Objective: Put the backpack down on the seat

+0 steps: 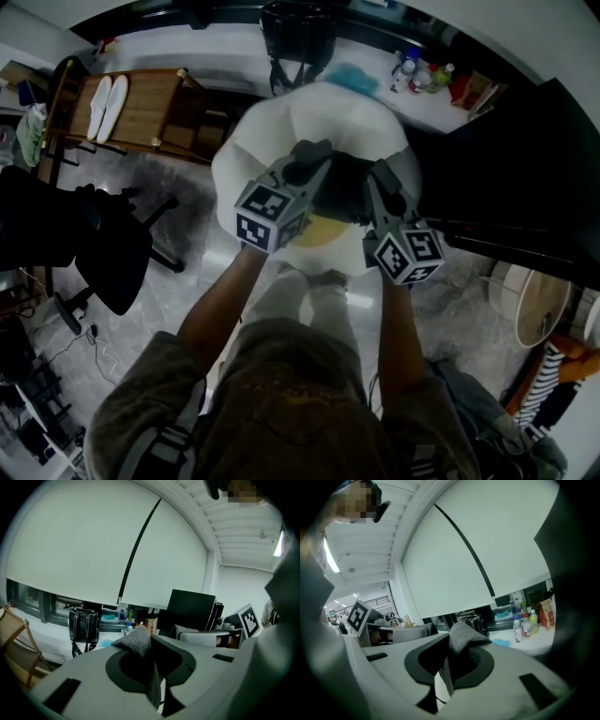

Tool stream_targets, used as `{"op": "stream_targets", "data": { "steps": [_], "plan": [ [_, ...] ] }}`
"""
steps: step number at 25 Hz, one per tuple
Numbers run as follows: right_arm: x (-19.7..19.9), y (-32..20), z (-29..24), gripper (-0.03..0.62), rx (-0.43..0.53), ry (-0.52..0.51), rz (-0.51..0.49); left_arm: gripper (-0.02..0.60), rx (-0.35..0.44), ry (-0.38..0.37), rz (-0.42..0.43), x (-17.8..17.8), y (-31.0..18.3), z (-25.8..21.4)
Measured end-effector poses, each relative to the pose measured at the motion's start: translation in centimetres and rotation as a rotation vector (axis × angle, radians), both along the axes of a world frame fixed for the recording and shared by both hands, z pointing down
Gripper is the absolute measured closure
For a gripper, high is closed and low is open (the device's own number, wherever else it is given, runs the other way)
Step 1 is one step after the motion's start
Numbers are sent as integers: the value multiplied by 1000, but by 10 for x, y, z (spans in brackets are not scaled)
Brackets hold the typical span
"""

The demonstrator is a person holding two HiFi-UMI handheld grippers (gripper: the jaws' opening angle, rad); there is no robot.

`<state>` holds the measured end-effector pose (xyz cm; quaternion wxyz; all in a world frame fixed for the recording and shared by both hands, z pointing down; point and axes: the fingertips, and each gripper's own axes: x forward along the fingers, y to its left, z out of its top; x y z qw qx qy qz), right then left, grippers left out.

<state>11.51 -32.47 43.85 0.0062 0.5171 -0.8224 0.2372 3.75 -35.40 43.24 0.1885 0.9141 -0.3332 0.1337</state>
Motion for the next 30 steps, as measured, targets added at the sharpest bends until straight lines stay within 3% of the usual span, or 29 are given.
{"op": "stream_targets", "data": {
  "steps": [16,30],
  "plan": [
    [-3,-24,58,563,-48,-18,22,548,-38,-21,-11,-2,-27,60],
    [-4,-39,74,562,-41,-11,69,548,-22,-28,-41,0,-40,79]
  ]
}}
